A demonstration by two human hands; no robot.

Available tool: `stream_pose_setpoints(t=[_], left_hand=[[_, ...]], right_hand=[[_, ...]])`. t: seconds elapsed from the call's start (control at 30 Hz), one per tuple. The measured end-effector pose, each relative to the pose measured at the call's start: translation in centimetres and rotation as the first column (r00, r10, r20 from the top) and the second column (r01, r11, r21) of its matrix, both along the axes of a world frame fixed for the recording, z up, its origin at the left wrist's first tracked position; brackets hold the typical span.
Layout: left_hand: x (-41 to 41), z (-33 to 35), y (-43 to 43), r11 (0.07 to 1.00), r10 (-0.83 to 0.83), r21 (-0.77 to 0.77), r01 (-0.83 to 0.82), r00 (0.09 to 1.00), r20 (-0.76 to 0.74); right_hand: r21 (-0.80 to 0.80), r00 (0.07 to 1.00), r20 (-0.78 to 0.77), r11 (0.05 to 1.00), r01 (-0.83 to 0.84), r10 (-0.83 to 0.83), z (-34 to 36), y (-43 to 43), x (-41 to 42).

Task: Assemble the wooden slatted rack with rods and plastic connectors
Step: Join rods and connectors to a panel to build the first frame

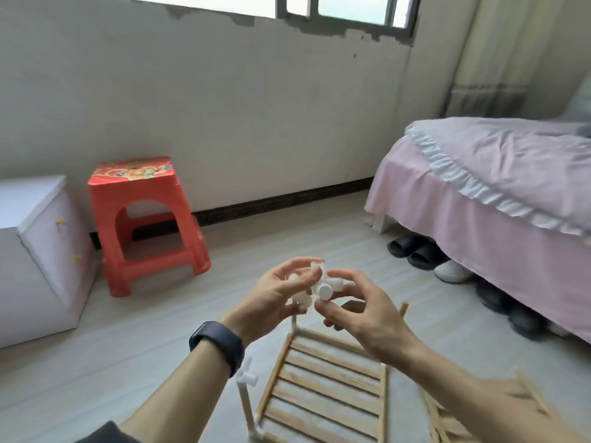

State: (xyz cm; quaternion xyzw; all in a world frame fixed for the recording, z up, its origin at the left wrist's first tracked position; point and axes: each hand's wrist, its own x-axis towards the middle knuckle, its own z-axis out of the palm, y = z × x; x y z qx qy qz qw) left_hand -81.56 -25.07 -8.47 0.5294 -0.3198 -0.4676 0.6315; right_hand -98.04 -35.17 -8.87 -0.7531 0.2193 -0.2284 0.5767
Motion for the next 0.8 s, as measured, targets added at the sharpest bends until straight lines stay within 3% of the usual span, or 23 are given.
stream_pose_setpoints(t=[0.13, 0.27, 0.47, 0.57, 0.7, 0.8], left_hand=[[-2.9, -1.1, -2.5, 0.991, -0.046, 0.129, 0.021, 0.980, 0.194], [-5.1, -2.9, -3.6, 0.984, -0.103, 0.161, 0.073, 0.978, 0.183], [-6.1, -4.3, -3.5, 0.970, -0.129, 0.229, 0.084, 0.974, 0.185], [-6.2, -4.5, -3.4, 0.969, -0.117, 0.231, 0.087, 0.986, 0.120], [-6.4, -4.9, -3.0, 0.965, -0.130, 0.239, 0.108, 0.989, 0.077], [-6.7, -4.9, -2.9, 0.963, -0.160, 0.238, 0.129, 0.980, 0.115]], right_hand=[[0.061, 0.985, 0.083, 0.988, 0.143, -0.148, -1.3, -1.4, -3.5], [0.049, 0.974, 0.095, 0.978, 0.202, -0.206, -1.8, -2.3, -5.6], [-0.077, 0.980, -0.023, 0.977, 0.197, -0.199, -2.7, -3.0, -6.9], [-0.002, 0.986, -0.029, 0.986, 0.165, -0.165, -2.8, -3.5, -7.2], [0.211, 0.992, -0.004, 0.969, 0.126, -0.128, -2.7, -4.2, -7.5], [0.163, 0.992, -0.067, 0.980, 0.118, -0.108, -3.4, -4.5, -7.5]])
